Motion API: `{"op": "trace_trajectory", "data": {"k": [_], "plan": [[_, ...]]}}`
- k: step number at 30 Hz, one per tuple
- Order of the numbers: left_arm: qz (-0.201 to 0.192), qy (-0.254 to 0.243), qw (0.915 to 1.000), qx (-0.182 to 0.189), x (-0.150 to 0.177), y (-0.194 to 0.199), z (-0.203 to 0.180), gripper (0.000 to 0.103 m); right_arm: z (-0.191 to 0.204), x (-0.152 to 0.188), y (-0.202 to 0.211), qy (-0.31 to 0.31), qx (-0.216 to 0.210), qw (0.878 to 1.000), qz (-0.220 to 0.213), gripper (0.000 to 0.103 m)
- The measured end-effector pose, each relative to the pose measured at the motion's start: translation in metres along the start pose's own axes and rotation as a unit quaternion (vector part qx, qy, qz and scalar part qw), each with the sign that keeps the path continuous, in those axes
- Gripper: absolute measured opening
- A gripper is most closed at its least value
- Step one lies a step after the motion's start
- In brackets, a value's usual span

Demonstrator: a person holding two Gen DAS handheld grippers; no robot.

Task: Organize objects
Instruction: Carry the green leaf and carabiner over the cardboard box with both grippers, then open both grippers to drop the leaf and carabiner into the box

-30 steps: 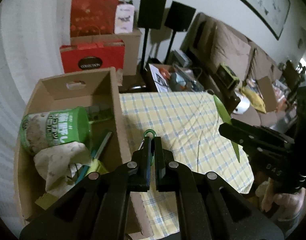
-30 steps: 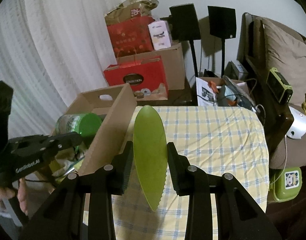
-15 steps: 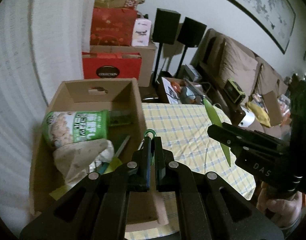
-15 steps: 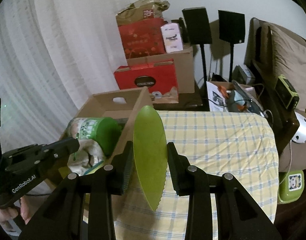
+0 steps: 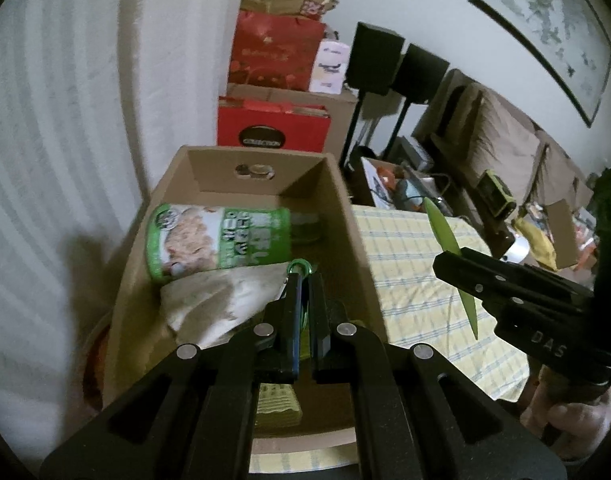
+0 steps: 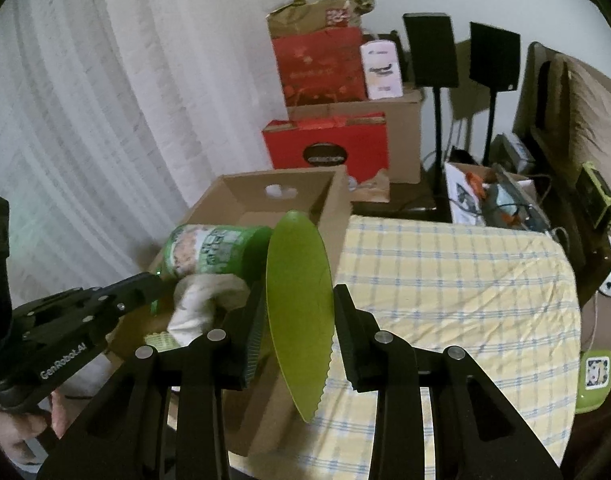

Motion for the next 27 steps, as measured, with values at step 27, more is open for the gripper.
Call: {"op": "trace_trajectory", "data": {"k": [27], "plan": [[0.031, 0.063, 0.9972, -0.026, 0.015, -0.028, 0.062, 0.04, 0.061, 0.015, -0.079, -0.007, -0.079, 0.995, 0.055, 0.038]]}}
Point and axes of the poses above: each gripper's, at about its wrist camera, not at the fingertips, and y roughly against the way its jaws point, z to its left, x to its underside, the point moved 2 cm from there along -y, roughly the way its jaws point, and after that the axes turned 9 degrees about y, right-handed, at the moved point
